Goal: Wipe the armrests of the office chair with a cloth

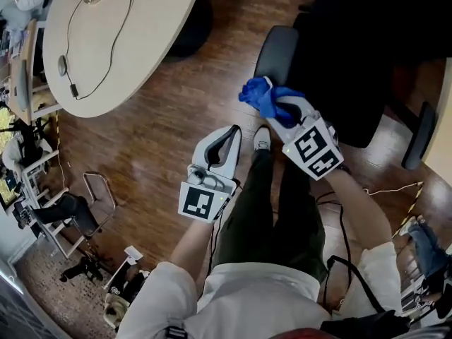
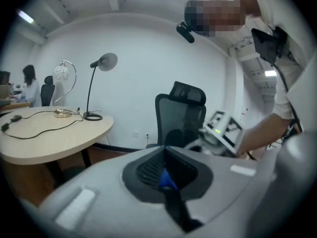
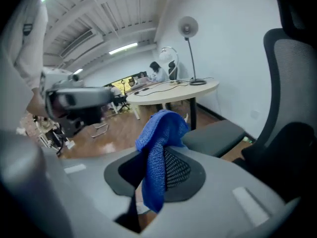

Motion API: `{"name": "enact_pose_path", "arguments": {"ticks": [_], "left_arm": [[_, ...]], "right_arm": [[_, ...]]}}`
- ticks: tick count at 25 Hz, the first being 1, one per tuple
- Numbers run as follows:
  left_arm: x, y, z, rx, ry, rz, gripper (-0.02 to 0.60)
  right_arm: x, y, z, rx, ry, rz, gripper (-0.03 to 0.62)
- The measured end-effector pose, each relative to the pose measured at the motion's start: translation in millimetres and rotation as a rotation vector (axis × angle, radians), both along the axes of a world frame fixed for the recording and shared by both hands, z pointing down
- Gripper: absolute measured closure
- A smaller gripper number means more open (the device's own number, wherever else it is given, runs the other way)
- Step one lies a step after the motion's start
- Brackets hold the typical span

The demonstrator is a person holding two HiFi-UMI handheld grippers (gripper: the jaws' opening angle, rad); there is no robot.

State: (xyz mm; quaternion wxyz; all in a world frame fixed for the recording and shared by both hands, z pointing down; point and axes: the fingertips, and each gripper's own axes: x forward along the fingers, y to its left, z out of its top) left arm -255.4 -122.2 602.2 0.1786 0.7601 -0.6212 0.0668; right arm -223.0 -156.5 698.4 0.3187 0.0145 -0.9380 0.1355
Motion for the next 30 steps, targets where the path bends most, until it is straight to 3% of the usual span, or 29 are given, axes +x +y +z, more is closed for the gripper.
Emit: {"name": "enact_pose_path", "arguments": {"ticks": [1,3,5,7,8,12,16,19,21,24,26,28,30], "left_arm": [[1.4,-6.1,-3.2,0.019,0.008,-0.007,0.581],[5.0,-16.7,-4.9,0.046,0.018,-0.016,0.581],[12.0,-21.3,-1.7,0.051,0.026,-0.003,0.581],[21.3,-26.8,2.9,0.046,0.037,0.044,0.581],[27.5,-30.4,6.3,0.040,0.042,0.070,0.581],[43.8,-37.4,16.5,0.022,0.066,0.080,0.581],[39.1,-33.2,23.3,-0.003,0.048,0.045,0.581],[38.6,-30.0,27.3,-0.023,0.025,0.053,0.581],[35.8,-30.1,26.4,-0.032,0.013,0.063,0.581],[35.5,-39.1,15.5,-0.019,0.003,0.088,0.581],[51.6,-51.1,4.2,0.012,-0.014,0.130,0.581],[84.0,-64.9,-2.7,0.041,-0.002,0.193,0.581],[124.9,-83.7,-9.8,0.071,0.055,0.257,0.581]], "right_arm": [[3.3,31.6,0.0,-0.031,-0.029,-0.007,0.520],[16.1,57.5,-4.8,-0.080,-0.133,0.088,0.520],[45.3,31.1,-8.3,-0.091,-0.213,0.281,0.520],[78.6,-23.2,12.2,-0.083,-0.180,0.445,0.520],[87.8,-50.3,30.4,-0.070,-0.151,0.473,0.520],[53.5,-111.2,95.9,-0.014,-0.164,0.400,0.519],[13.0,-125.3,180.2,-0.097,-0.056,0.421,0.519],[18.5,-136.2,256.8,-0.205,0.081,0.473,0.519],[25.6,-136.4,270.9,-0.266,0.071,0.497,0.519],[51.4,-128.7,189.6,-0.220,-0.091,0.550,0.519],[104.3,-117.9,103.4,-0.159,-0.181,0.638,0.519],[196.2,-109.9,28.0,-0.087,-0.187,0.776,0.519],[311.4,-111.7,-15.2,0.023,-0.071,0.933,0.520]]}}
